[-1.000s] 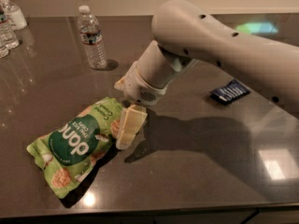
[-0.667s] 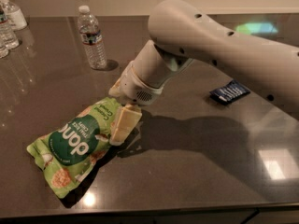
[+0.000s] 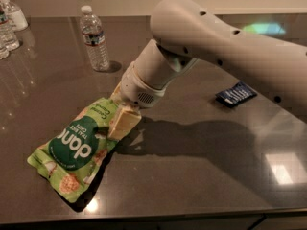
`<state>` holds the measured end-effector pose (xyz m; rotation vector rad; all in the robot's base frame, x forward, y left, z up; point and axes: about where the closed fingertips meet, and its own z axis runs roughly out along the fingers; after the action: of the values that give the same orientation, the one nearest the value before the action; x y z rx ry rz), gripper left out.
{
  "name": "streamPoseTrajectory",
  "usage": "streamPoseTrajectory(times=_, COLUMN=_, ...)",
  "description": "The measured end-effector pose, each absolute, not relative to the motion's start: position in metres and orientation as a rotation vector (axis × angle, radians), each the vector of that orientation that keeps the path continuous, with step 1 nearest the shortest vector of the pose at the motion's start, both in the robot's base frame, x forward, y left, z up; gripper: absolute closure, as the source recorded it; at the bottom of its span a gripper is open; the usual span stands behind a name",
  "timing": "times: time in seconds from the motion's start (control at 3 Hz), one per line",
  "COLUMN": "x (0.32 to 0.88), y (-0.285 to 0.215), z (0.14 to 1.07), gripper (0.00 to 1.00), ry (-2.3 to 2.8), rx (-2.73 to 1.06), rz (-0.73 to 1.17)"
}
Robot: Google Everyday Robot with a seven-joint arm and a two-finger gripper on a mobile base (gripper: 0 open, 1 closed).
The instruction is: Pick green rice chip bag
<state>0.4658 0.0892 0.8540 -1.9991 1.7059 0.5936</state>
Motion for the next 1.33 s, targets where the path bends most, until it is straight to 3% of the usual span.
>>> streamPoseTrajectory(times=0.33, x=0.463, y=0.078, z=0.870, gripper=0.89, ry=1.713, rx=-1.983, rz=0.592)
streamPoseTrajectory(times=0.67, x=0.465, y=0.065, z=0.890, gripper=1.00, ry=1.726, rx=-1.961, rz=0.606)
streamPoseTrajectory(times=1.33, x=0.479, y=0.034, z=0.945, gripper=1.00, ry=1.727, rx=-1.929, rz=0.664)
